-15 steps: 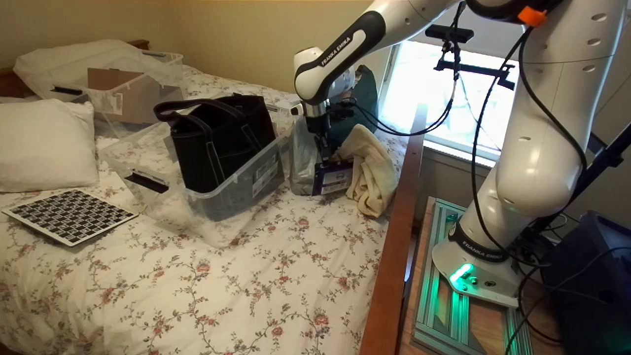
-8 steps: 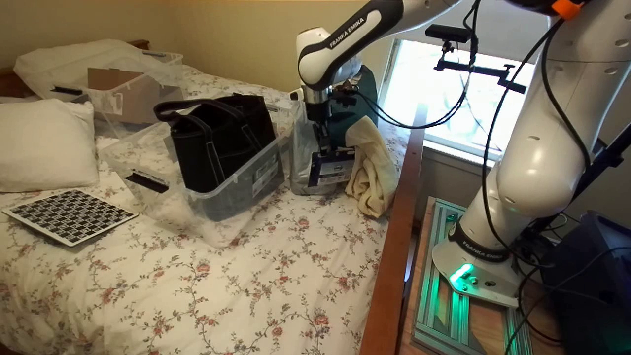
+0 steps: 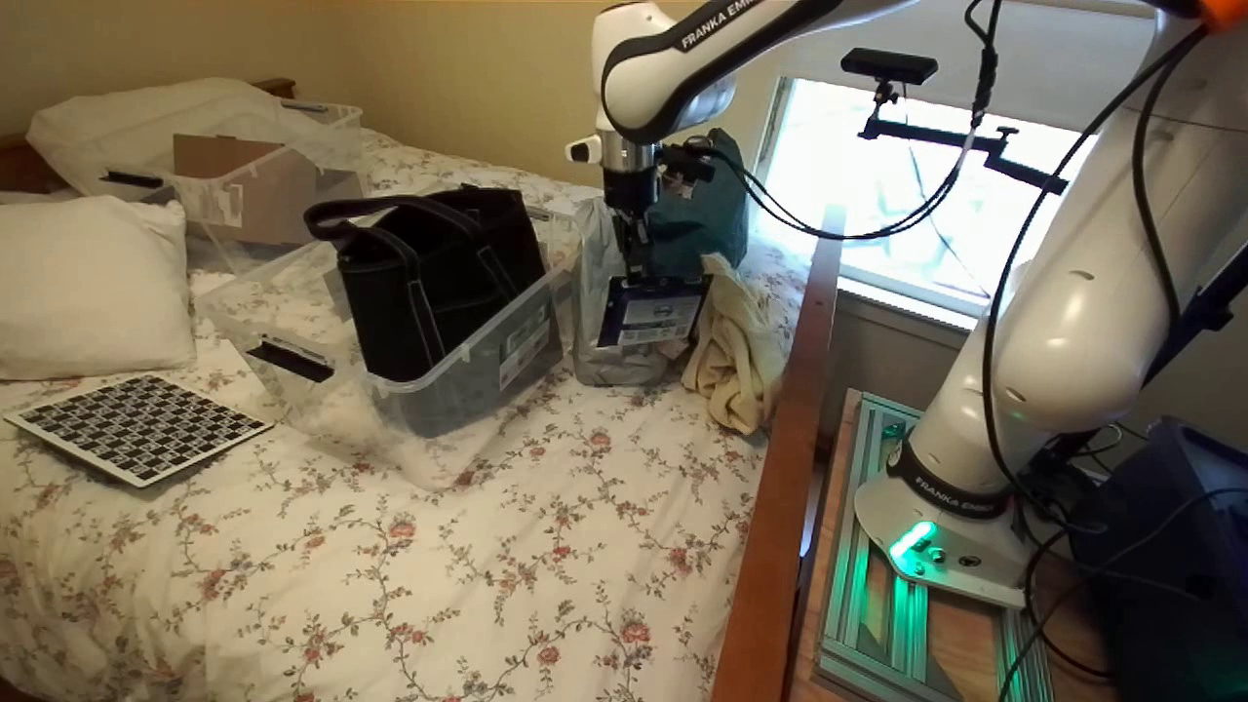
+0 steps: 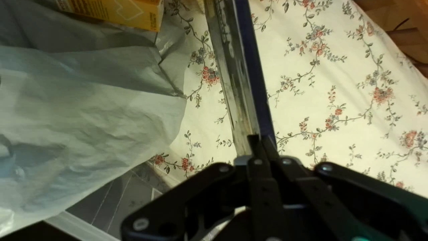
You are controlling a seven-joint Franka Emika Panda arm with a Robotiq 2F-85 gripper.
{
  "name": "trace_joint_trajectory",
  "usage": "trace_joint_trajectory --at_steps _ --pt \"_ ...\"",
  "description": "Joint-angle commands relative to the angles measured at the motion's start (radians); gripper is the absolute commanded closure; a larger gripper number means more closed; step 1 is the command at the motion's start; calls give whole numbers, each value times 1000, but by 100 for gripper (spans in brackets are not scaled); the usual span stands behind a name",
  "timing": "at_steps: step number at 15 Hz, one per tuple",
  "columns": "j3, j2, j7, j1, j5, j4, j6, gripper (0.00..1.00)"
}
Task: Put the black object in the storage box
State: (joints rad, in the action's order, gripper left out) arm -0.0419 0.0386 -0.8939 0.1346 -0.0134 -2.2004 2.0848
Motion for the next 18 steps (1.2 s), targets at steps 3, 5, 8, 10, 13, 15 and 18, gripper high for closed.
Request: trace_joint_trajectory --at_steps 3,5,8,10,13,15,18 --pt "-17 -65 6 -34 4 -9 -2 100" --pt "-19 -78 8 -38 4 -11 -3 98" --pt "-22 -65 7 -36 4 -11 -2 98" --pt "-22 -63 7 -36 4 -11 -2 98" --pt "-26 -65 -17 -34 33 0 -20 100" --pt "-30 -68 -55 -33 50 19 -39 100" --pt "-33 -74 -114 -35 60 63 -100 100"
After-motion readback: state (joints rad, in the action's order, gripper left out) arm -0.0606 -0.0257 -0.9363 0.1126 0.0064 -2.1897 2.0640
